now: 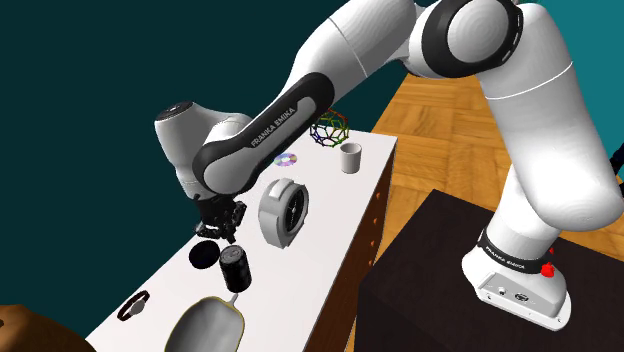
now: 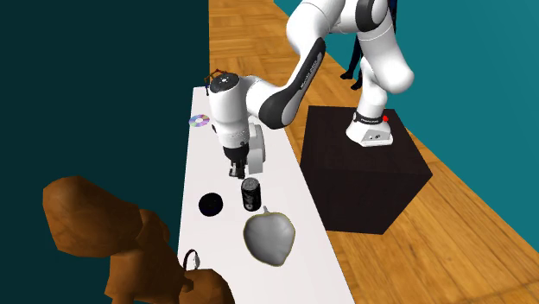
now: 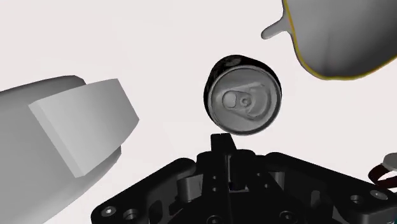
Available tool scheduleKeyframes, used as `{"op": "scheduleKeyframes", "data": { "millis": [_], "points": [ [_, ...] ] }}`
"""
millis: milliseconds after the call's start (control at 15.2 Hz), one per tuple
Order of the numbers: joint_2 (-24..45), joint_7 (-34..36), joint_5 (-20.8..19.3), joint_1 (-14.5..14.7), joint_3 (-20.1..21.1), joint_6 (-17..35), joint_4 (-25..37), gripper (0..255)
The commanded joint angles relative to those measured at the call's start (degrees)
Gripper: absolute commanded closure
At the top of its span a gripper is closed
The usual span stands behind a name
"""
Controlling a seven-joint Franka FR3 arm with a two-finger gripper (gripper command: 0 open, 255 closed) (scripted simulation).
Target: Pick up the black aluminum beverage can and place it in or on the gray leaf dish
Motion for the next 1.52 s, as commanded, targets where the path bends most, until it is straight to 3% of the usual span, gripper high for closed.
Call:
{"op": "scheduleKeyframes", "data": {
  "millis": [0,264,726,1254,1320,1452],
  "points": [
    [0.0,0.0,0.0,0.0,0.0,0.0,0.0,0],
    [5.4,-4.1,1.5,2.5,2.1,-7.8,8.2,0],
    [7.6,-3.4,0.4,2.9,1.3,-3.3,5.7,0],
    [7.6,-3.4,0.4,2.9,1.3,-3.3,5.7,0],
    [7.6,-3.4,0.4,2.9,1.3,-3.3,5.7,255],
    [7.6,-3.4,0.4,2.8,1.3,-3.3,5.7,255]
  ]
}}
